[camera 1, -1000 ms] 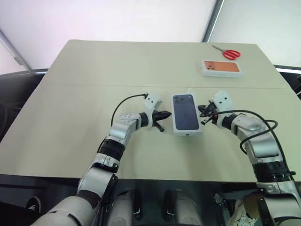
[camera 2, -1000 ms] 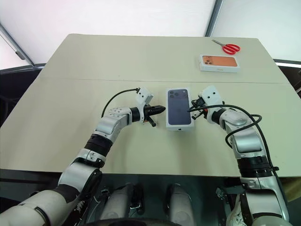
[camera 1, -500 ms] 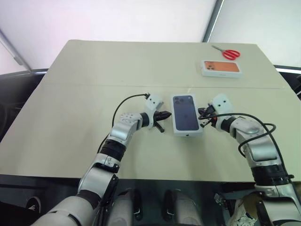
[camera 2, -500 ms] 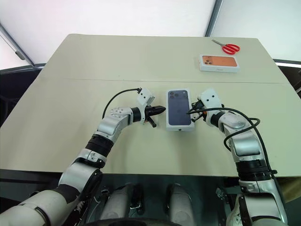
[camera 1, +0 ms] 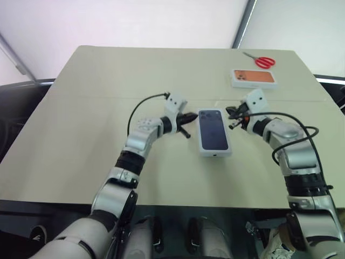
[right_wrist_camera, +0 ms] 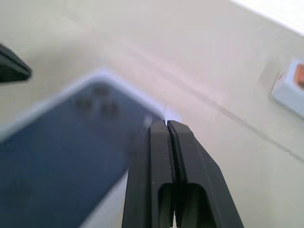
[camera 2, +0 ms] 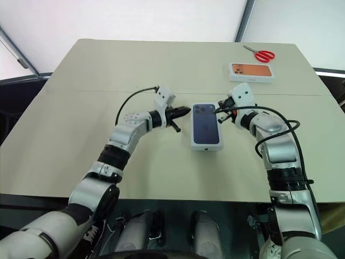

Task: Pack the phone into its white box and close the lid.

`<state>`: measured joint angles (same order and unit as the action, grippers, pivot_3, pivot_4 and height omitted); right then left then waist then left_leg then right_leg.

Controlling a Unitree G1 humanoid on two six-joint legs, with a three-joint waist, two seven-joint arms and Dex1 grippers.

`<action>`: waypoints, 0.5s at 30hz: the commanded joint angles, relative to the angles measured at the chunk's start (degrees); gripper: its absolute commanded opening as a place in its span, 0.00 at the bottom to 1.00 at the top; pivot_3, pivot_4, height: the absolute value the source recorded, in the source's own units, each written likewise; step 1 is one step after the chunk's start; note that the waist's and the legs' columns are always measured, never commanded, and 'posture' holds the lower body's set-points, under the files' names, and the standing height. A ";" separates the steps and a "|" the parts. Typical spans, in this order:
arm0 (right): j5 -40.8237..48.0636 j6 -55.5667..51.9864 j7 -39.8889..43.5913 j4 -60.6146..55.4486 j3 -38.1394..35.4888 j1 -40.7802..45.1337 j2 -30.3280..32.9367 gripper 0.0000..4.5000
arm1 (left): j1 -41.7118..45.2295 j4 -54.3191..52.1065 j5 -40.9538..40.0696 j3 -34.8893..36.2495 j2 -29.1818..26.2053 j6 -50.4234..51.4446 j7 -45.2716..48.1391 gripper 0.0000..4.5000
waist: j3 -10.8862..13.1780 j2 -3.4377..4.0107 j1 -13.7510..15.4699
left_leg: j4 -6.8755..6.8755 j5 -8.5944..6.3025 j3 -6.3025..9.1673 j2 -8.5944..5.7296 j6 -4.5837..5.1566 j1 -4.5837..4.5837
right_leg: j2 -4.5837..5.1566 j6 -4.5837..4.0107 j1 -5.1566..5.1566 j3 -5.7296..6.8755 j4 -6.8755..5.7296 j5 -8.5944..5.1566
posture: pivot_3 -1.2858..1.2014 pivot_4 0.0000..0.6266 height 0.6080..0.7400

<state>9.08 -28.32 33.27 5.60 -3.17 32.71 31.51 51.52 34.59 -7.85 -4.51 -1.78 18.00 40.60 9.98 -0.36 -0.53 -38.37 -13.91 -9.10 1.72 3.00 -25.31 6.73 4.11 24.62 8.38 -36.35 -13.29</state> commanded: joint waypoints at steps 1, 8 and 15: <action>-1.67 3.17 -0.14 3.79 1.67 2.53 -0.90 0.02 | 4.39 7.02 -1.18 2.37 2.18 -3.75 -2.27 0.00 | 0.00 0.00 0.04 | 0.00 0.00 0.01 0.00 0.00 0.00 | -0.01 0.00 -0.02 0.02 0.00 0.00 | 0.52 0.24 0.98; -4.43 6.29 -3.73 14.82 2.79 3.49 -4.28 0.02 | 5.16 17.24 3.82 -2.27 5.34 -11.56 0.11 0.00 | 0.01 0.00 0.04 | 0.00 0.02 -0.05 -0.01 0.00 0.00 | -0.06 0.03 -0.01 0.02 0.00 -0.02 | 0.52 0.24 0.98; 5.92 -4.70 10.45 -1.04 2.50 -6.28 0.07 0.02 | -4.32 7.44 6.08 -9.18 0.92 -9.51 10.61 0.00 | -0.09 0.08 -0.31 | 0.02 0.00 -0.01 0.05 -0.01 0.16 | -0.04 0.04 -0.13 -0.02 0.02 -0.04 | 0.52 0.24 0.98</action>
<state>12.74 -29.89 40.44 8.03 -0.88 27.77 30.16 49.75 44.07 -2.96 -10.88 0.07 6.22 47.82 9.88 -0.28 -0.85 -38.35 -13.91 -9.10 1.78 2.98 -25.14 6.72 4.14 24.47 8.36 -36.33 -13.32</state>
